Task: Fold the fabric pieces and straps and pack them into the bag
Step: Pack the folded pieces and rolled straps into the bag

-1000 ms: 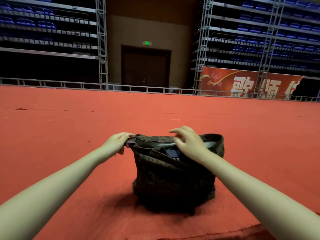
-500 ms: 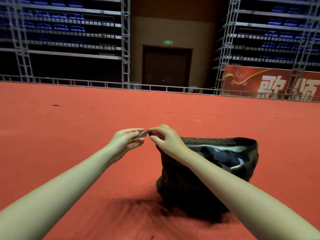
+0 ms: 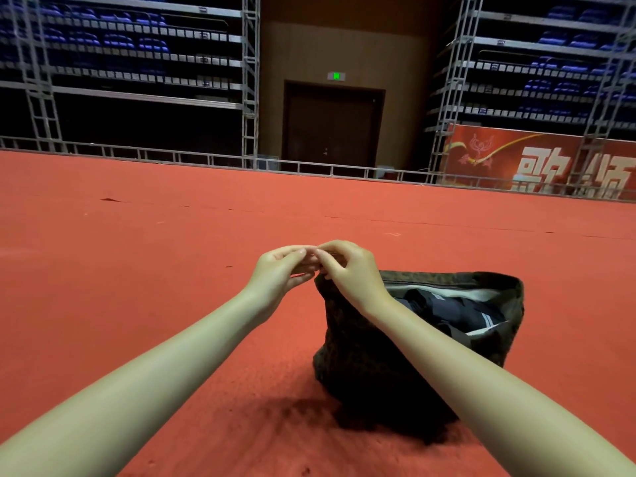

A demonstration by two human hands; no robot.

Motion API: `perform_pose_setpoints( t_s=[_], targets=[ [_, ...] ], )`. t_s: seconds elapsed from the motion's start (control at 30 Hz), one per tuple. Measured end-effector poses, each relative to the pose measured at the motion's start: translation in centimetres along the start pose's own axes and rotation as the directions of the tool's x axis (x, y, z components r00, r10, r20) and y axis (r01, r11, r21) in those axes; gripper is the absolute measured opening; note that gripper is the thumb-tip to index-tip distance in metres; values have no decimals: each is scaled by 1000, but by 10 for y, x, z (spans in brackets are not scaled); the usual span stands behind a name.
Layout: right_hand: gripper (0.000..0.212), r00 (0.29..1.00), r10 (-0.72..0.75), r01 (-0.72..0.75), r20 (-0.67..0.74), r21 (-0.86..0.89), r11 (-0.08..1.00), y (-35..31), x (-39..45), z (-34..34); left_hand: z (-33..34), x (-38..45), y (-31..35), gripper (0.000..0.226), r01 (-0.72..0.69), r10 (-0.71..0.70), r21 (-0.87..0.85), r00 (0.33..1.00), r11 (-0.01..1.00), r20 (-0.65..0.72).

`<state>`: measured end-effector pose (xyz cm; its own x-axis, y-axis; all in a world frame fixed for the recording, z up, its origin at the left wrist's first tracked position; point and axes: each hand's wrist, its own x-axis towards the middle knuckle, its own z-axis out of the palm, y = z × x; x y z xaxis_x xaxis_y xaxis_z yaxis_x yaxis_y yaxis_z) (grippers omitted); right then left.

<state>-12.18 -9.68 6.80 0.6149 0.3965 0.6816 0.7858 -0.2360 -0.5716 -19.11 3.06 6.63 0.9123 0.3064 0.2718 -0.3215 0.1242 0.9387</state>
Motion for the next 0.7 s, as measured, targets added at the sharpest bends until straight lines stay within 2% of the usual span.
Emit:
perform_pose_setpoints(
  t_s=[0.13, 0.27, 0.43, 0.57, 0.7],
  targets=[
    [21, 991, 134, -137, 29, 175, 975, 4, -5, -4, 7, 1, -4, 27, 32, -35, -75, 999, 997, -36],
    [22, 979, 174, -199, 107, 309, 930, 7, -11, -6, 7, 2, -6, 23, 62, -73, -140, 994, 988, -78],
    [14, 942, 251, -335, 224, 563, 755, -2, -10, -9, 7, 2, -9, 19, 72, -91, -246, 994, 967, -67],
    [17, 930, 282, -367, 235, 553, 748, -2, -10, -7, 6, 1, -11, 15, 88, -109, -331, 993, 939, -43],
    [11, 947, 286, -320, 145, 405, 856, 2, -8, -10, 9, -1, -12, 21, 77, -85, -266, 996, 961, -21]
  ],
)
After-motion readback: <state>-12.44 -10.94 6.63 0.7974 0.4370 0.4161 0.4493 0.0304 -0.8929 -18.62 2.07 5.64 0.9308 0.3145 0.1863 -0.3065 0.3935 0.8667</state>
